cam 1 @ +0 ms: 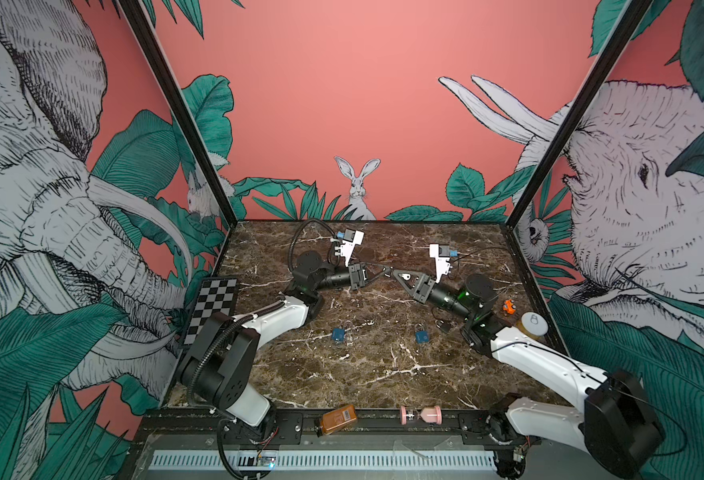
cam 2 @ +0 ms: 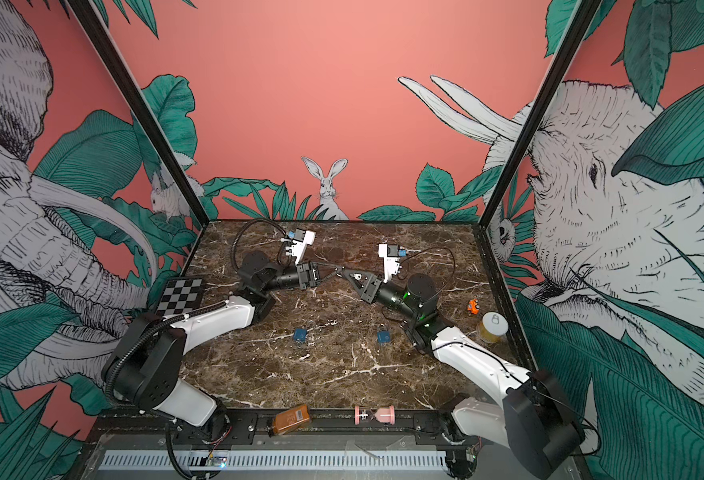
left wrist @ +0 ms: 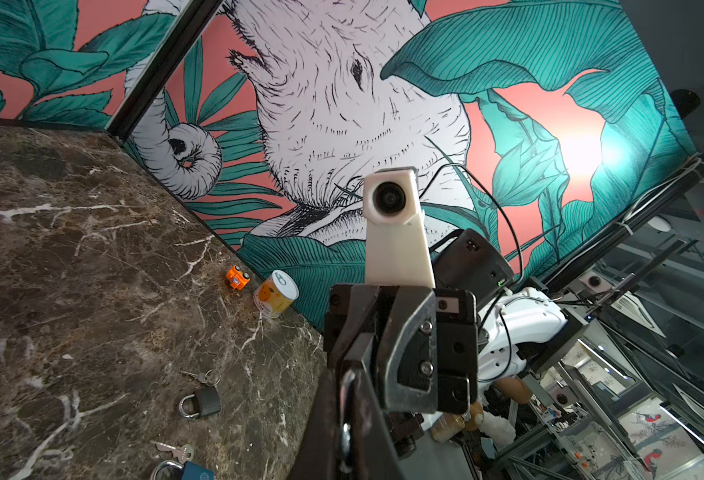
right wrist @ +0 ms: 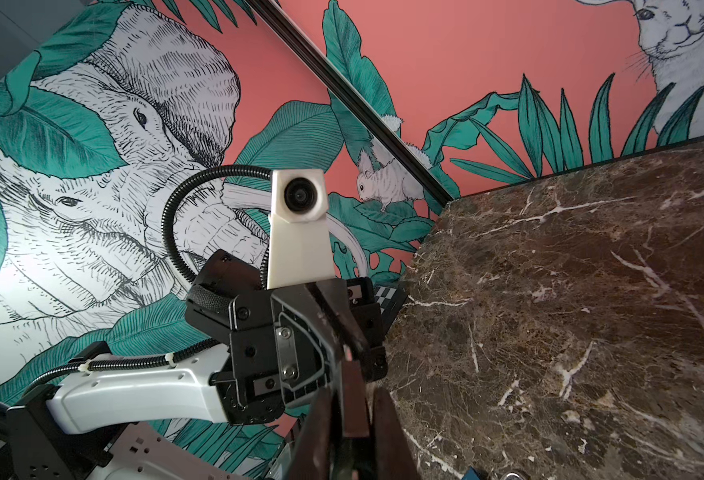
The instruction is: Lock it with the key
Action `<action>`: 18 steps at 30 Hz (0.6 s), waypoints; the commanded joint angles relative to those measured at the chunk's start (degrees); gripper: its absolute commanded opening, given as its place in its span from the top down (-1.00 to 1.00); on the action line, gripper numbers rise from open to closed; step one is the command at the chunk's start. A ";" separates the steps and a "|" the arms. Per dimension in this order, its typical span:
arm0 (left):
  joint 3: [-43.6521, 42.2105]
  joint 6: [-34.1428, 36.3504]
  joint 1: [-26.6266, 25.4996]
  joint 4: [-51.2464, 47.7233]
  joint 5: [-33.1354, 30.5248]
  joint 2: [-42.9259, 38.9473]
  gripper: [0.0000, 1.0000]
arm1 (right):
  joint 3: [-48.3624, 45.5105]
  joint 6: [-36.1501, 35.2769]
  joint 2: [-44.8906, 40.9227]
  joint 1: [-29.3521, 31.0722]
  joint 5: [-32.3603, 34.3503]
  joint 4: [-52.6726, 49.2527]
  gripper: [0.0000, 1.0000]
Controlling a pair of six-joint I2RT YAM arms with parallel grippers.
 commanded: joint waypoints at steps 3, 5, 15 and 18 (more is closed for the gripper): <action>0.59 4.76 -4.00 1.67 0.70 -4.75 1.00 | -1.44 -1.29 -0.66 -1.44 -7.76 -14.37 1.00; -0.19 6.22 -4.01 -1.03 -0.47 -5.59 1.00 | -1.01 -1.51 -1.21 -1.89 -8.23 -15.10 1.00; -1.26 7.28 -3.57 -9.22 -7.62 -5.42 1.00 | -0.81 -0.30 -2.45 -2.25 -8.55 -14.09 0.57; -1.66 5.84 -2.57 -8.96 -8.86 -4.34 1.00 | -0.82 -0.22 -2.47 -2.30 -8.73 -14.06 0.55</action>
